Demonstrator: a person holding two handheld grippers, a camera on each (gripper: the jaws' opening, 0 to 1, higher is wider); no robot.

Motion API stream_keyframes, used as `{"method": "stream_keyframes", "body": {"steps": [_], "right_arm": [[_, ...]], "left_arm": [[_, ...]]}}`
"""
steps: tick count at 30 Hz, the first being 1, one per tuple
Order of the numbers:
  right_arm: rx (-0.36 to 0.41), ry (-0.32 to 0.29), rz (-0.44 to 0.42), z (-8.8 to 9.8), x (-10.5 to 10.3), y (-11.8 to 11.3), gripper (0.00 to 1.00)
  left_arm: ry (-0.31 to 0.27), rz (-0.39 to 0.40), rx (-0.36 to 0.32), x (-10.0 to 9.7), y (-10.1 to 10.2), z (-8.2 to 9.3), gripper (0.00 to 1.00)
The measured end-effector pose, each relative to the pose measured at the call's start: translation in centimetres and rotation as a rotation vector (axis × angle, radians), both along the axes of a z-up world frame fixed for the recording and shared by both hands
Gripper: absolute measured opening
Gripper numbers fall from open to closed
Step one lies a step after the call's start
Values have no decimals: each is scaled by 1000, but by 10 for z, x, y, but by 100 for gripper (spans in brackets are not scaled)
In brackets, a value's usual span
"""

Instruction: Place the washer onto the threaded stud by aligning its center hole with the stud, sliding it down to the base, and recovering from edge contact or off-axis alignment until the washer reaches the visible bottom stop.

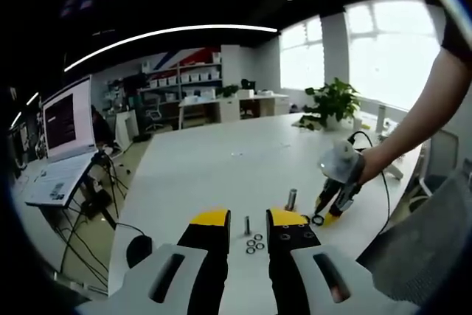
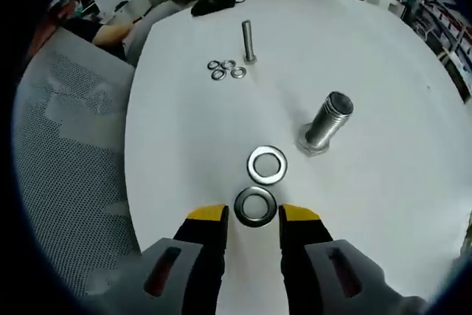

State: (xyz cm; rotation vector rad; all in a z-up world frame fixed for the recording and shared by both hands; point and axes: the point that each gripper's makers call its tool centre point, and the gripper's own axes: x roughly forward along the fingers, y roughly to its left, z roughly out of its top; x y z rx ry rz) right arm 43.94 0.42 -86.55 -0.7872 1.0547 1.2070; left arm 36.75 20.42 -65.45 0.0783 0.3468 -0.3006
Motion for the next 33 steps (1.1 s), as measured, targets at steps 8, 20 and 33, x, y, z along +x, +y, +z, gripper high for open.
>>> {"method": "stream_keyframes", "body": {"steps": [8, 20, 33], "right_arm": [[-108, -38, 90, -2, 1, 1, 26], [-181, -27, 117, -3, 3, 4, 26], [-249, -28, 163, -5, 3, 7, 25]], "left_arm": [[10, -5, 6, 0, -1, -2, 17], [19, -8, 16, -1, -1, -5, 16], [37, -15, 26, 0, -2, -9, 16]]}}
